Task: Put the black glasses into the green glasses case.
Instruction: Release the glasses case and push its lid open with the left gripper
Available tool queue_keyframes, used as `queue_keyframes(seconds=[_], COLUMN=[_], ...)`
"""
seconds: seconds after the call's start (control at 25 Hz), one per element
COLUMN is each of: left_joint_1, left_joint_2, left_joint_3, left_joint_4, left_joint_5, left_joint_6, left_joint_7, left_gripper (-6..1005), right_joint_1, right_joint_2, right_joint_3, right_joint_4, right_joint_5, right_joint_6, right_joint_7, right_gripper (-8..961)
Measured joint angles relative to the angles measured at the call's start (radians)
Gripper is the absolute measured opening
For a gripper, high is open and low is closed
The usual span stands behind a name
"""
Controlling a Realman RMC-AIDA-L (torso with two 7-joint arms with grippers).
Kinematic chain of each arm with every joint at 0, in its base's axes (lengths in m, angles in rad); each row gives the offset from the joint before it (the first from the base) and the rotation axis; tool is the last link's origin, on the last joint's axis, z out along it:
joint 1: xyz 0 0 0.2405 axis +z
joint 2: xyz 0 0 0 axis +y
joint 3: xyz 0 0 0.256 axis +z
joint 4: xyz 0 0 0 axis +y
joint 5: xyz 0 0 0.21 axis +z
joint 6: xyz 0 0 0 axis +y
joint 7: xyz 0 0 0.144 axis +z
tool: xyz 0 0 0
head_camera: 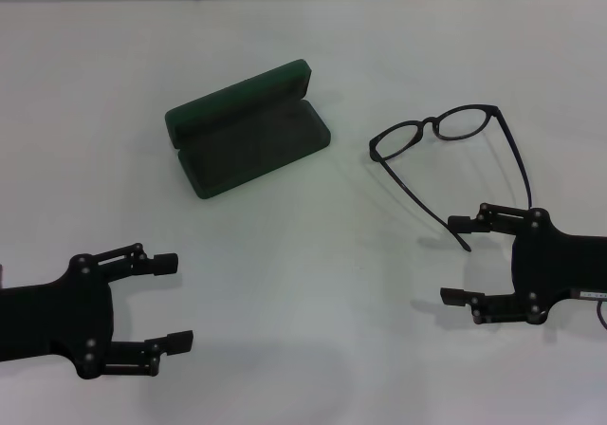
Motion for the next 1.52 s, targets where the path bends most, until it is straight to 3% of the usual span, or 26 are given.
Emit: queue_keyframes(seconds=[0.6,0.84,1.08,1.24,1.52], left_joint_1=[0.002,-0.022,-0.088,-0.16,-0.306], left_joint_2=[0.0,-0.003,0.027,0.041,-0.005], left_joint_3=[-0.009,-0.117,-0.149,-0.145,-0.143], left_joint_4=[0.0,0.007,0.078,0.137,0.369], left_joint_5=[-0.006,-0.009,0.008,0.126,0.369], left_joint_6=[-0.008,-0.008,-0.065,-0.149,-0.179], left_joint_7=[-0.01,-0.24,-0.639,-0.803,-0.922], left_gripper=[888,888,887,887,887], right_joint_1=[0.0,0.0,0.0,0.0,0.007], right_joint_2=[0.0,0.0,0.001,0.003,0.014], right_joint_3=[0.0,0.0,0.0,-0.003,-0.011], right_joint_4=[0.0,0.0,0.0,0.0,0.0], right_joint_5=[0.0,0.0,0.0,0.0,-0.006], right_joint_6=[0.0,-0.001,-0.005,-0.006,0.001], right_joint_7=[0.0,0.0,0.001,0.001,0.002], right_gripper=[797,797,796,796,795])
